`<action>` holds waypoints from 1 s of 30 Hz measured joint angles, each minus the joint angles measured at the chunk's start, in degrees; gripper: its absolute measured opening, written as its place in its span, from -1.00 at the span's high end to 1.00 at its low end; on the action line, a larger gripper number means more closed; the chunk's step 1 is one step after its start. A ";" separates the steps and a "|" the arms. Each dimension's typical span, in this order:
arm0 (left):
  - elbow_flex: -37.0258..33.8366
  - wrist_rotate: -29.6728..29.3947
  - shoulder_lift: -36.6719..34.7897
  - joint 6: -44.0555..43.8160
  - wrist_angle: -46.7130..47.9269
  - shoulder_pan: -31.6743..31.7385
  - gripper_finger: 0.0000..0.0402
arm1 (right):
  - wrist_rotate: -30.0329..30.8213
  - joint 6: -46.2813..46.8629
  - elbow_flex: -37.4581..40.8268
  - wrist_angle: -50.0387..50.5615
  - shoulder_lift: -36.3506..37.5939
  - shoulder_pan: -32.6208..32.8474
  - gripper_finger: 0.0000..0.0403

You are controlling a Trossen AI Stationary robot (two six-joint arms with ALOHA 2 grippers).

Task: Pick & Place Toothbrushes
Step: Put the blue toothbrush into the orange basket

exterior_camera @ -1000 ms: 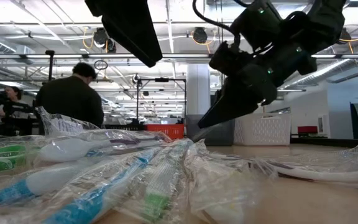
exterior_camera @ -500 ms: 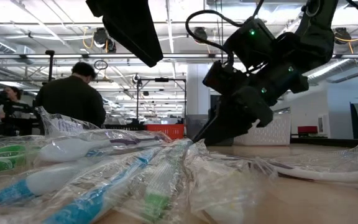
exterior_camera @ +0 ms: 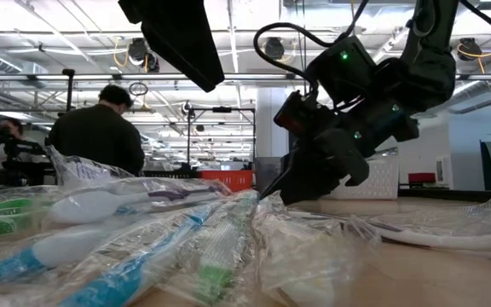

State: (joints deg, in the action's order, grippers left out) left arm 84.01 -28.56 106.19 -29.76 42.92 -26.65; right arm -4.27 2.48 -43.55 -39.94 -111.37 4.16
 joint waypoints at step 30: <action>0.00 -0.09 0.00 0.92 -4.88 0.01 -0.36 | 7.48 -4.23 0.07 20.52 29.86 4.04 1.00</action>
State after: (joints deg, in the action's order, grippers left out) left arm 84.01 -28.64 106.19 -28.85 38.04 -26.64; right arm 3.21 -1.75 -43.48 -19.42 -81.52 8.21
